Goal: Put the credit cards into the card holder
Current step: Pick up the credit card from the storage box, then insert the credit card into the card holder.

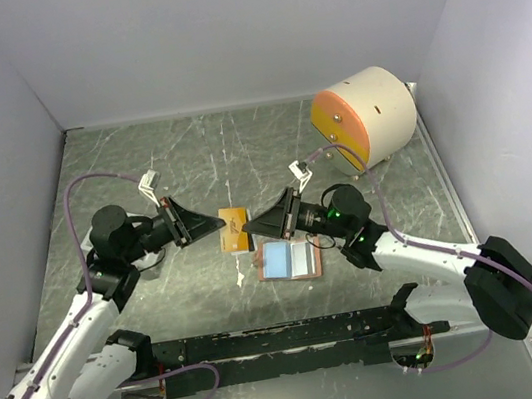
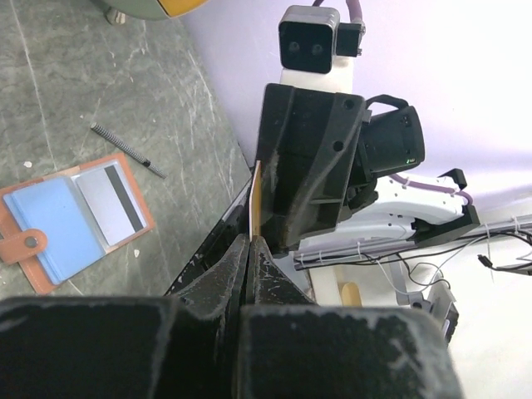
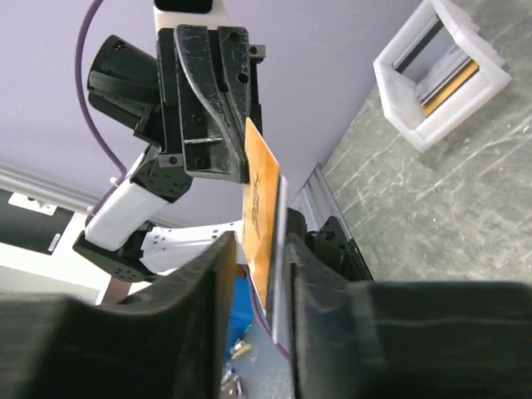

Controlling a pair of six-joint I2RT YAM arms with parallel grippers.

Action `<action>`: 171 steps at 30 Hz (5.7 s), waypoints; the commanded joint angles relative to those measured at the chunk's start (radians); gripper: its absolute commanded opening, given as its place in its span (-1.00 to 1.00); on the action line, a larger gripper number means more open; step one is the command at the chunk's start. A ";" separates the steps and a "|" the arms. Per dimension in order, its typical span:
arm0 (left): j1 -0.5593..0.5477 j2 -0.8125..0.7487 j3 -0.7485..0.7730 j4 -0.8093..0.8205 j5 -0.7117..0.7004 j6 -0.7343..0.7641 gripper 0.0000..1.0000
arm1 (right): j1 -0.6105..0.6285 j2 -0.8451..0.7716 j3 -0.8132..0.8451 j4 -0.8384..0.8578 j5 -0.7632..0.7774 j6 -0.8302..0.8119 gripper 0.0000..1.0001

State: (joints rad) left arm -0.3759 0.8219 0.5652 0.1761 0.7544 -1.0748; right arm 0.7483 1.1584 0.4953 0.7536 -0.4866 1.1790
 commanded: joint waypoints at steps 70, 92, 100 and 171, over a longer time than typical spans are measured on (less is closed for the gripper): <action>-0.218 0.641 -0.053 -0.064 -0.198 0.396 -0.87 | -0.179 -0.126 -0.251 -0.543 0.345 -0.216 -1.00; -0.217 0.646 -0.091 -0.045 -0.194 0.383 -0.87 | -0.188 0.034 -0.307 -0.340 0.279 -0.149 -1.00; -0.218 0.644 -0.088 -0.053 -0.201 0.385 -0.86 | -0.188 0.023 -0.359 -0.316 0.285 -0.123 -1.00; -0.285 0.570 -0.044 -0.174 -0.313 0.354 -0.87 | -0.160 0.035 -0.151 -0.652 0.330 -0.277 -0.44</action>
State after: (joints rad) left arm -0.6521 1.4273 0.4873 0.0795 0.5159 -0.7403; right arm 0.5732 1.1694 0.3351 0.0856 -0.1478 0.8829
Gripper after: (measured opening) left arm 0.068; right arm 0.347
